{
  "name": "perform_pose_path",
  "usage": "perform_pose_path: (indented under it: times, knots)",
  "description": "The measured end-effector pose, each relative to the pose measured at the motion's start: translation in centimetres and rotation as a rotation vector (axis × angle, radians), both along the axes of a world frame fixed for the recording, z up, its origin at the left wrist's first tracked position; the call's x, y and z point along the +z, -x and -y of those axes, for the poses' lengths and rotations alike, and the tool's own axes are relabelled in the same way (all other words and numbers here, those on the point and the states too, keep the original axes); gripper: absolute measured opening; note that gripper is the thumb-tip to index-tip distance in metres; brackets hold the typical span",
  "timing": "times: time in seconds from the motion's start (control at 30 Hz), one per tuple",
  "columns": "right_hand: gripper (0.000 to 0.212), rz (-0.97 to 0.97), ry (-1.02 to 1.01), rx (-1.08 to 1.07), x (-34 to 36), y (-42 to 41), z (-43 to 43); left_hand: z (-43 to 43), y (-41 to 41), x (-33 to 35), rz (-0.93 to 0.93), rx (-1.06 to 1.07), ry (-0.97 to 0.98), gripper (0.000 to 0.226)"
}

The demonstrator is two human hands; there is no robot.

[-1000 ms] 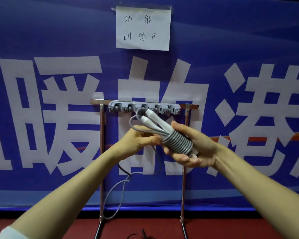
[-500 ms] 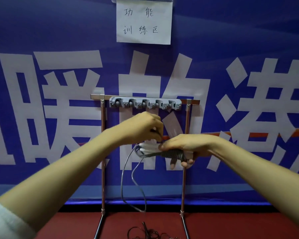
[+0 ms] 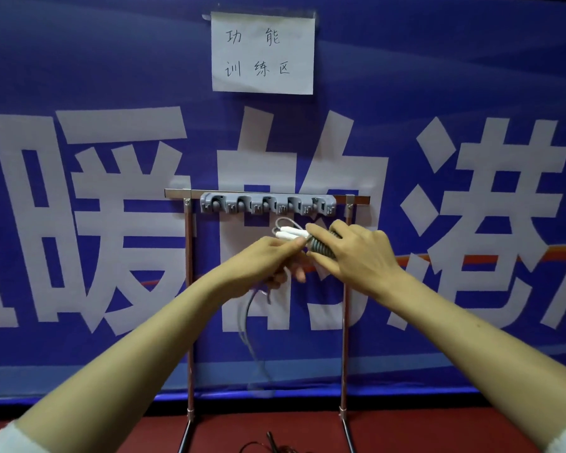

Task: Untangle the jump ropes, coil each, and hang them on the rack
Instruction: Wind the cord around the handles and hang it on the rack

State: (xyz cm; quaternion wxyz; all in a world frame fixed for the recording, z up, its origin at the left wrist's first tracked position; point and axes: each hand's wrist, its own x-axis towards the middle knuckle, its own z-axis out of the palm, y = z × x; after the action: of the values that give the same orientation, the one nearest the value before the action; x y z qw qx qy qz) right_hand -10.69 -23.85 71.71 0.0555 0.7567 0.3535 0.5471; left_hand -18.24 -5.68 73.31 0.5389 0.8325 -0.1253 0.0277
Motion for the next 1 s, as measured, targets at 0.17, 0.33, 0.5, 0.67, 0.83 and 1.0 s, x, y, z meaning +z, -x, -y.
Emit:
perform_pose_path:
  times: [0.17,0.33,0.5,0.67,0.83,1.0]
  knots:
    - [0.051,0.078,-0.043,0.028,0.6,-0.2,0.3,0.0,-0.4,0.0,-0.418,-0.211,0.682,0.021]
    - [0.053,0.037,-0.108,0.069,1.1,0.3,0.3,0.8,-0.5,-0.3,-0.406,-0.206,0.737,0.013]
    - [0.054,-0.188,-0.218,0.182,1.0,1.2,0.5,0.8,-0.6,-0.3,-0.248,-0.109,0.602,0.008]
    - [0.054,-0.541,-0.376,0.315,1.6,2.3,0.2,0.3,-0.5,0.0,-0.081,-0.111,0.488,0.022]
    - [0.037,-0.988,-0.553,0.590,1.7,3.1,-0.3,0.8,-0.3,-0.1,-0.009,-0.136,0.573,0.031]
    - [0.049,-1.388,-0.715,0.813,1.9,3.5,-0.8,0.3,-0.4,-0.2,0.088,-0.116,0.498,0.032]
